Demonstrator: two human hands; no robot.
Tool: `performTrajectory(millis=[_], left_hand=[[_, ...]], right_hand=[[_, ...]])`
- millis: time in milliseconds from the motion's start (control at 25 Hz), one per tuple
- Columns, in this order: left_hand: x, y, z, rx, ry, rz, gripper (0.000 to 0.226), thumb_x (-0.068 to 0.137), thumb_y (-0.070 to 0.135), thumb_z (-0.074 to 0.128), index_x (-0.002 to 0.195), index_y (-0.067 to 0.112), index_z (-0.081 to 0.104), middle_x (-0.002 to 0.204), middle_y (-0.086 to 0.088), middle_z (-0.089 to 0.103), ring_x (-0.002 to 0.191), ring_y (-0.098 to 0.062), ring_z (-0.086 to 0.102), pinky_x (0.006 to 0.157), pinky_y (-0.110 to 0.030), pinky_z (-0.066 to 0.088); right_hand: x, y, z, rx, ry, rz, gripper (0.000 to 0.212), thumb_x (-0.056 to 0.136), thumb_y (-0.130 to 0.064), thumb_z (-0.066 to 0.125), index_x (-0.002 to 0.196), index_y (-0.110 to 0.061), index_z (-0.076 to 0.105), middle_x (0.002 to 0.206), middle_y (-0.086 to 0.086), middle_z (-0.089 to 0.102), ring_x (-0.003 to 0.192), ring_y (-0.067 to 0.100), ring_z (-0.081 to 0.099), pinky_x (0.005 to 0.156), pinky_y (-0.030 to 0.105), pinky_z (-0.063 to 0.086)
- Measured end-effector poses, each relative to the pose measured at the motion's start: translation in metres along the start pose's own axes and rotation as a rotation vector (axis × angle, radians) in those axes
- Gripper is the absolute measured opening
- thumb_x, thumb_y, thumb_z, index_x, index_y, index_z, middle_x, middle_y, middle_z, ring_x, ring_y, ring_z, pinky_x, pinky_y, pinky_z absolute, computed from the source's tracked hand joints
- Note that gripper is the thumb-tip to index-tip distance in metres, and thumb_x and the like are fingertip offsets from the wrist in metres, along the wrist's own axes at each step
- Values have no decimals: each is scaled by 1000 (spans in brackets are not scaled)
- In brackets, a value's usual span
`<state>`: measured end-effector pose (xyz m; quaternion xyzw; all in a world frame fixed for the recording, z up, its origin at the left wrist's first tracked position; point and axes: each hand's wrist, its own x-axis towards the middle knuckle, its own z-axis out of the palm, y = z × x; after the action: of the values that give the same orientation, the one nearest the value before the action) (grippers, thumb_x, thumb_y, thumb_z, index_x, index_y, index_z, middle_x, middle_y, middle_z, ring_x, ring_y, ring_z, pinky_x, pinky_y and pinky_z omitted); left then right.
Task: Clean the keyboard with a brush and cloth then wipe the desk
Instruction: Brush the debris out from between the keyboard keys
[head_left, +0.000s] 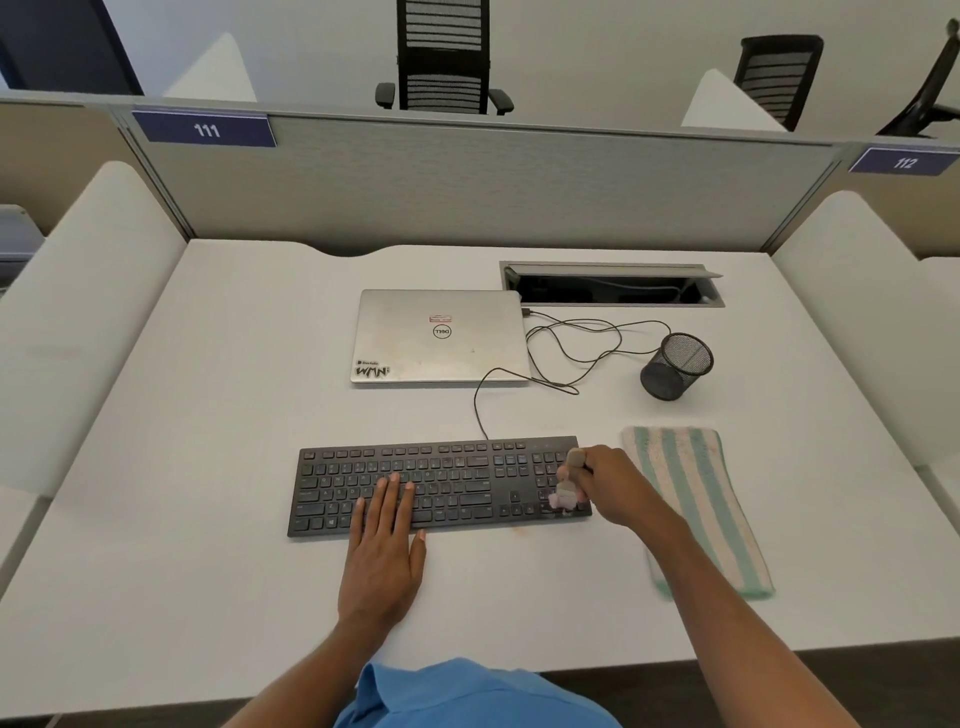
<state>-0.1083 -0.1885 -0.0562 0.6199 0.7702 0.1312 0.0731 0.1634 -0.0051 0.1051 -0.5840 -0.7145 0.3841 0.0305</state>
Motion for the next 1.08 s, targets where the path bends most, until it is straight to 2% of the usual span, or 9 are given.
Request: performTrajectory(millis=[80,160,240,360,520,640,760,920,1080], left_hand=[[0,0,0,0,-2,-2,69,107,38,32,169,15,14,178,-4,9,164,-21,4,131,-50,7],[0,0,-1,5,2,2,69,107,38,32,169,15,14,178,-5,9,164,-22,4,131,-50,7],[1,0,-1,4,2,5,69,107,38,32,169,15,15,178,-5,10,164,-22,4,131,-50,6],[1,0,0,-2,4,6,69,106,37,33,169,14,17,177,-5,11,164,-22,6,131,-50,7],[1,-1,0,6,2,7,69,106,37,34,169,14,17,177,-6,11,164,-23,5,131,-51,8],[1,0,0,7,-2,7,69,106,37,34,169,14,17,177,-6,10,164,-23,5,131,-51,9],[1,0,2,4,-4,10,69,106,37,34,169,14,16,178,-5,9,164,-22,5,131,-52,10],[1,-2,1,5,-9,-1,69,107,36,35,169,15,14,178,-4,8,164,-22,5,131,-53,11],[1,-1,1,9,-5,4,69,106,37,35,169,14,17,177,-6,11,164,-22,6,131,-52,12]], right_hand=[[-1,-16,3,22,-4,-22,23,101,-11,55,88,2,69,61,-10,60,47,-5,57,49,9,42],[-1,-23,10,96,-47,-34,23,102,-3,50,90,12,64,59,-12,57,43,-6,55,47,5,40],[0,-18,12,97,-68,-38,23,102,-4,52,89,10,64,62,-9,57,44,-5,54,48,5,39],[3,5,5,43,-21,-17,23,100,-19,58,84,-12,73,64,-6,65,52,0,57,57,18,45],[3,17,-1,51,100,4,33,102,-22,54,73,-15,69,61,-12,64,54,-2,60,59,21,46],[5,5,11,87,276,-21,36,103,-29,51,72,-15,65,63,0,67,61,13,64,62,35,51],[2,1,28,173,306,-13,38,105,-25,46,75,-8,61,65,-2,66,57,4,60,53,24,44],[-16,6,38,86,255,21,45,108,-28,40,63,-24,47,60,-13,55,52,4,51,44,14,34],[-10,-1,22,51,283,47,40,106,-28,44,73,-10,56,65,-2,64,54,8,58,42,13,32]])
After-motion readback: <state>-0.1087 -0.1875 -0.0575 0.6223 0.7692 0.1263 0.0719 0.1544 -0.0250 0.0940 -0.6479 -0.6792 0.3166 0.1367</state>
